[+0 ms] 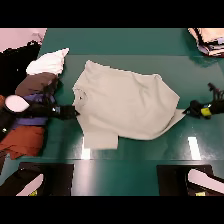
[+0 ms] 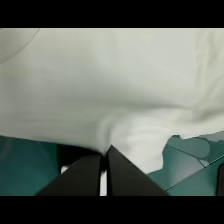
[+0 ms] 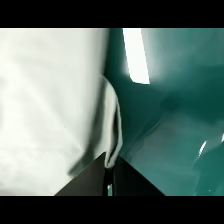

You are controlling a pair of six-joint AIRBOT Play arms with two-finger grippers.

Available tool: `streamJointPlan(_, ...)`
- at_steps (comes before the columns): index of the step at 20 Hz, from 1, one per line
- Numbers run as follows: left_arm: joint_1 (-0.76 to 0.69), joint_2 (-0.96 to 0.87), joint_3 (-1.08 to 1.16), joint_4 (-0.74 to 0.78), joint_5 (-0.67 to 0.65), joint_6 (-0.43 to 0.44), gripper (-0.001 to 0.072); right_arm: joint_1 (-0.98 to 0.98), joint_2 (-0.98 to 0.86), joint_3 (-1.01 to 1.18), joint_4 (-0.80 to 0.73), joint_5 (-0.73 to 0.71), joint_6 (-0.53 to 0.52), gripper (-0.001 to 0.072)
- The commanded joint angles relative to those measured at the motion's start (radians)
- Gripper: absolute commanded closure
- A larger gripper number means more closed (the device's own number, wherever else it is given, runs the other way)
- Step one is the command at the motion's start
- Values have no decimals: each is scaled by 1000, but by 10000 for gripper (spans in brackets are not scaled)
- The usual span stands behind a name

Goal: Fold the shirts.

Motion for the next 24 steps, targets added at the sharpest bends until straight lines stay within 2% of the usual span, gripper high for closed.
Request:
streamJointPlan(1, 0, 1, 281, 99, -72, -22, 684, 55, 134, 164, 4, 12, 3, 692)
streamJointPlan(6, 0, 1, 914, 294, -92, -21, 683, 107, 328, 545, 2, -108, 14, 692)
streamJointPlan(9, 0, 1, 1241, 315, -84, -21, 684, 107, 402, 751, -3, -137, 14, 692)
streamJointPlan(12, 0, 2, 1437, 313, -33, -23, 684, 107, 442, 899, -9, -142, 14, 692)
streamJointPlan(14, 0, 19, 1469, 283, 33, -22, 685, 107, 450, 983, -40, -137, 23, 693)
streamJointPlan(17, 0, 31, 1473, 232, 130, -21, 685, 107, 396, 1146, -175, -64, 92, 693)
streamJointPlan(21, 0, 0, 1399, 270, 80, -23, 685, 107, 269, 1258, -260, 124, 127, 693)
streamJointPlan(24, 0, -47, 1178, 270, 16, -53, 684, 107, 188, 1111, -259, 193, 126, 693)
